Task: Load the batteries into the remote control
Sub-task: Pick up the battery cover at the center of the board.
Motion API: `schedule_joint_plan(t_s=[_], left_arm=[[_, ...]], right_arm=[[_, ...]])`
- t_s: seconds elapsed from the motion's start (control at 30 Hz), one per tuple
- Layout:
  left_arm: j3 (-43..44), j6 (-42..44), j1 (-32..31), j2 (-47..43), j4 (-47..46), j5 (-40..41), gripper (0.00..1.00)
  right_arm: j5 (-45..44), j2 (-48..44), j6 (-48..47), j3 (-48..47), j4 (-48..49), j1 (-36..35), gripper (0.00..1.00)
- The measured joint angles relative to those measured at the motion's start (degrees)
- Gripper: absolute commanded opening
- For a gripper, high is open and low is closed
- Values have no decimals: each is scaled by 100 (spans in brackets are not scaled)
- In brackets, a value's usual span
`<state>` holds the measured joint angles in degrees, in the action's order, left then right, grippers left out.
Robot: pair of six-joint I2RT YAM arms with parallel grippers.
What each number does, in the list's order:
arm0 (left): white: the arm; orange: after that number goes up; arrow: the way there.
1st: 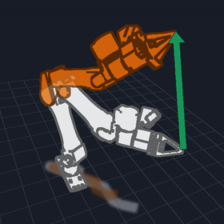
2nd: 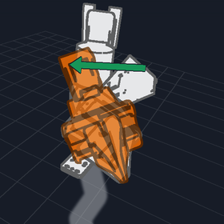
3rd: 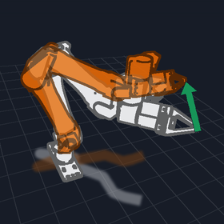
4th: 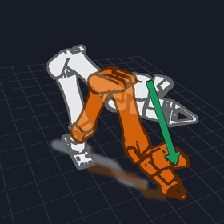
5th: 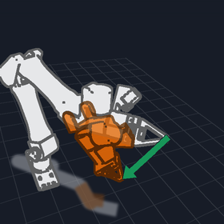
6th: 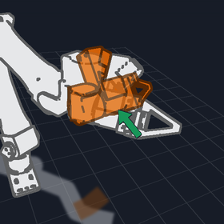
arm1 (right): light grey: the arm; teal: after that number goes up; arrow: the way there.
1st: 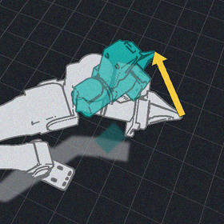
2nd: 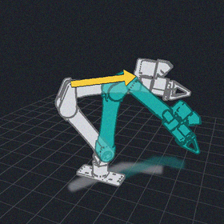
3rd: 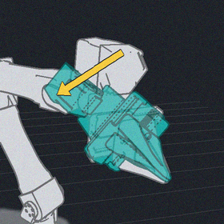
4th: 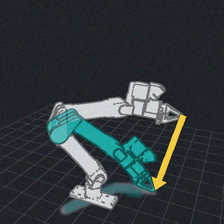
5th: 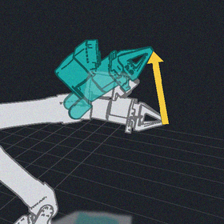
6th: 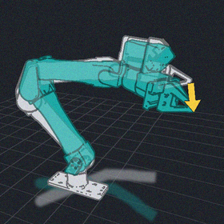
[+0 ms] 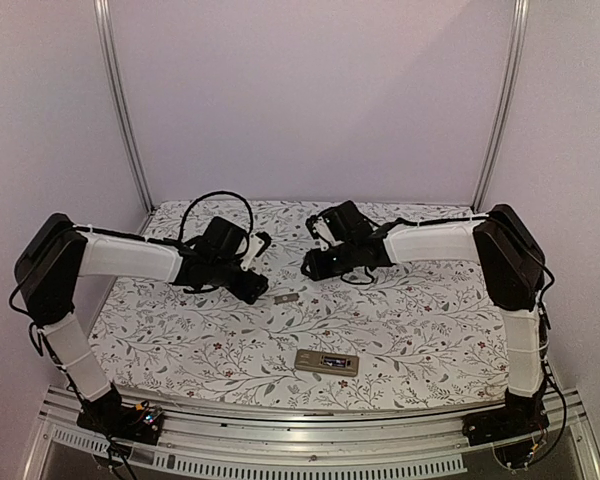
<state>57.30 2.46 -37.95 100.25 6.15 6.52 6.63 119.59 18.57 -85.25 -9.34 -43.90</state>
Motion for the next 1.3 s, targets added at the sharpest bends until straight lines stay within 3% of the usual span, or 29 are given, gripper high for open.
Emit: schedule_joint_plan(t_s=[0.27,0.43,1.3], left_arm=[[-109,-267,-2,-221,-199,166,84],[-109,-304,-2,-221,-249,142,84],[-122,-315,-2,-295,-330,-9,84]], right_arm=[[-420,1001,-4,-964,-452,-404,38],[-654,1381,-55,-1316,-717,-551,34],[-1495,1366,-291,-1353,-1062,-822,20]])
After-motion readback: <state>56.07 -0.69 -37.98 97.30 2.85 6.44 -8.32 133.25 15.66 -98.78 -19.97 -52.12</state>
